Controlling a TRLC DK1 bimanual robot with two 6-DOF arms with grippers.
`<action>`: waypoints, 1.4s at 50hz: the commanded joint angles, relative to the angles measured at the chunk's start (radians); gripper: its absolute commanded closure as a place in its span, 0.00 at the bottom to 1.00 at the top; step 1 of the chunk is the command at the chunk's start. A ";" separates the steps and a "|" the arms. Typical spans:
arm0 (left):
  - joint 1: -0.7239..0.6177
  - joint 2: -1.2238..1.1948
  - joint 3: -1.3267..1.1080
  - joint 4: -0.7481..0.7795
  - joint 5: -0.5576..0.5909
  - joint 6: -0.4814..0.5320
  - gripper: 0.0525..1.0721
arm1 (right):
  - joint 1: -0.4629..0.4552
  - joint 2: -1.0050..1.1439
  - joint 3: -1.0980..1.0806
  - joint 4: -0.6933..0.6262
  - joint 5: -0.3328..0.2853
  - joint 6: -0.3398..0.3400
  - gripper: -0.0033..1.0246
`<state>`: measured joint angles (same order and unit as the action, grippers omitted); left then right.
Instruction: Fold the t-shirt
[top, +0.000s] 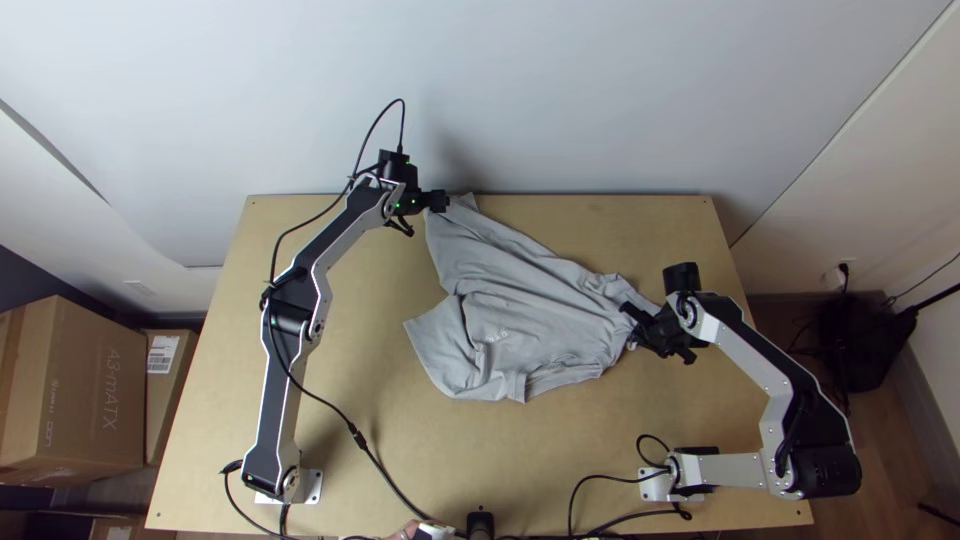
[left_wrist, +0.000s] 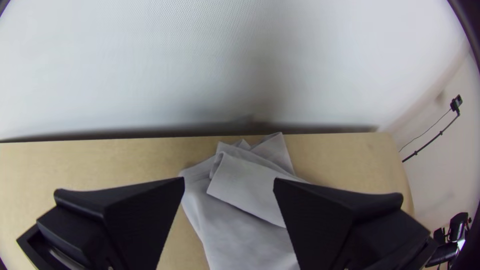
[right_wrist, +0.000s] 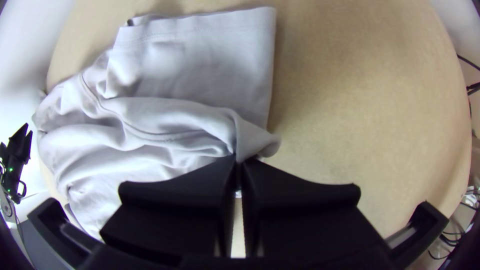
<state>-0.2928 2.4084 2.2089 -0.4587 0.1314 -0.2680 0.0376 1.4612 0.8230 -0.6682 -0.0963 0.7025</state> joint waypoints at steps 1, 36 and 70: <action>-0.006 0.038 0.032 0.032 0.010 0.015 0.30 | 0.016 0.008 -0.035 0.013 0.000 0.025 0.97; -0.026 0.112 0.049 0.101 0.010 -0.011 0.69 | 0.074 -0.055 -0.076 0.048 -0.006 0.052 0.97; 0.153 -0.288 -0.150 -0.086 0.030 -0.062 0.98 | 0.076 -0.170 -0.053 0.067 -0.013 0.068 0.97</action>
<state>-0.1864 2.2734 2.1422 -0.5064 0.1513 -0.3054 0.1047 1.3155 0.7712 -0.6018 -0.1017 0.7517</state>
